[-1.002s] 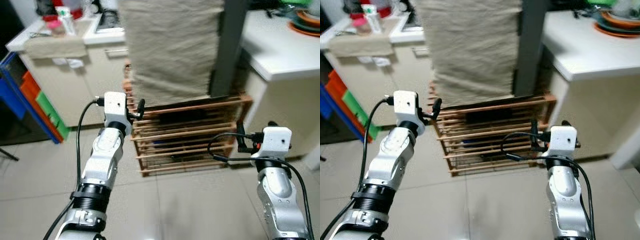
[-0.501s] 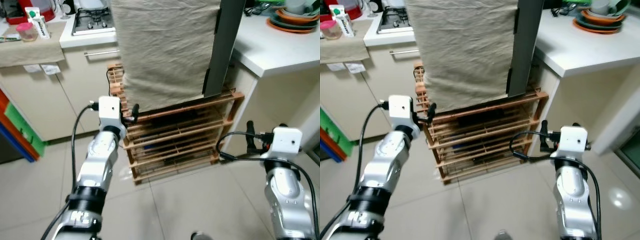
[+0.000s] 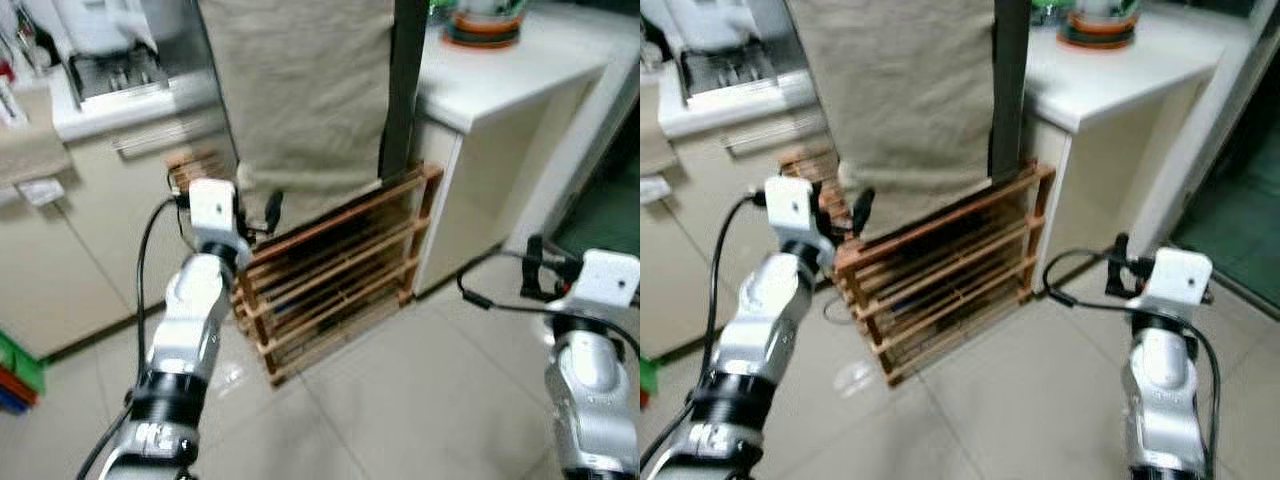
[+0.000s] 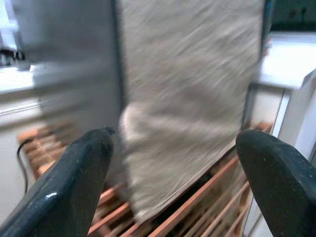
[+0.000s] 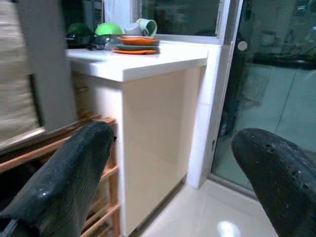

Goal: Restocking fridge

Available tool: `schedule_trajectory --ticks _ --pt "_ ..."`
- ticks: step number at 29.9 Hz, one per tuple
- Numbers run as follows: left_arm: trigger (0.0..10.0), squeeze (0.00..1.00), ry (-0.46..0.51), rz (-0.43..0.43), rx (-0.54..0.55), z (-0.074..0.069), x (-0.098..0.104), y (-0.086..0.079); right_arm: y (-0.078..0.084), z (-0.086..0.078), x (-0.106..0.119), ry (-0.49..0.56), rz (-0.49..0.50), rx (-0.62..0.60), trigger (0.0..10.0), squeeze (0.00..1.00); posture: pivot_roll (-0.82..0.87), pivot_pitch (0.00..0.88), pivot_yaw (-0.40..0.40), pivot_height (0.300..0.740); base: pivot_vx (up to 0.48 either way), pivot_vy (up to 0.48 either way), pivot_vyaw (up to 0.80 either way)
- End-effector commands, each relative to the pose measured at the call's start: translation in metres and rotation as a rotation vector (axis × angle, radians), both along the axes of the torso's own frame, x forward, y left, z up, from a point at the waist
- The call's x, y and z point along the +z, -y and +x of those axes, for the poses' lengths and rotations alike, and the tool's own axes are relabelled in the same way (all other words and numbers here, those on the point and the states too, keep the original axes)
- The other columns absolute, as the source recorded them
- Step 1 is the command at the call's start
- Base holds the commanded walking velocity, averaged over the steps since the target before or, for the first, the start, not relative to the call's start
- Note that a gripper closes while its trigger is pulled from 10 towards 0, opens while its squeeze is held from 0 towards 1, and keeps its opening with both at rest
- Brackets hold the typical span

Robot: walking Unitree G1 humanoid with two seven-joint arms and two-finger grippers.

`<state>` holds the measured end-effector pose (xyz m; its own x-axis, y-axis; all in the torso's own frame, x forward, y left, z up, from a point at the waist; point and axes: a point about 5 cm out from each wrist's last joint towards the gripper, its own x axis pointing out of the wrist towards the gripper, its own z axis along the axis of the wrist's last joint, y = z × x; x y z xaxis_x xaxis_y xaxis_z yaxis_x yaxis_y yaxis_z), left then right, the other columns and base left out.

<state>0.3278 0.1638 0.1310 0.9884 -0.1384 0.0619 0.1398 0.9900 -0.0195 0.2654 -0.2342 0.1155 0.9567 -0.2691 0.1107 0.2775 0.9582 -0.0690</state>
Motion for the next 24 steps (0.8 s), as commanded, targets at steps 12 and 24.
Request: schedule_trajectory --ticks 12,24 --pt "10.0 0.0 0.038 -0.035 -0.045 -0.005 0.005 0.01 -0.006 0.008 0.002 -0.002 -0.011 0.033 10.0 0.0 -0.12 0.004 0.058 0.74 0.0 0.48 -0.76" --pt "10.0 0.0 0.103 -0.047 -0.083 -0.001 0.023 0.021 -0.021 0.01 0.014 0.044 -0.014 0.093 10.0 0.0 -0.13 0.01 0.059 0.74 0.0 0.48 -0.75"
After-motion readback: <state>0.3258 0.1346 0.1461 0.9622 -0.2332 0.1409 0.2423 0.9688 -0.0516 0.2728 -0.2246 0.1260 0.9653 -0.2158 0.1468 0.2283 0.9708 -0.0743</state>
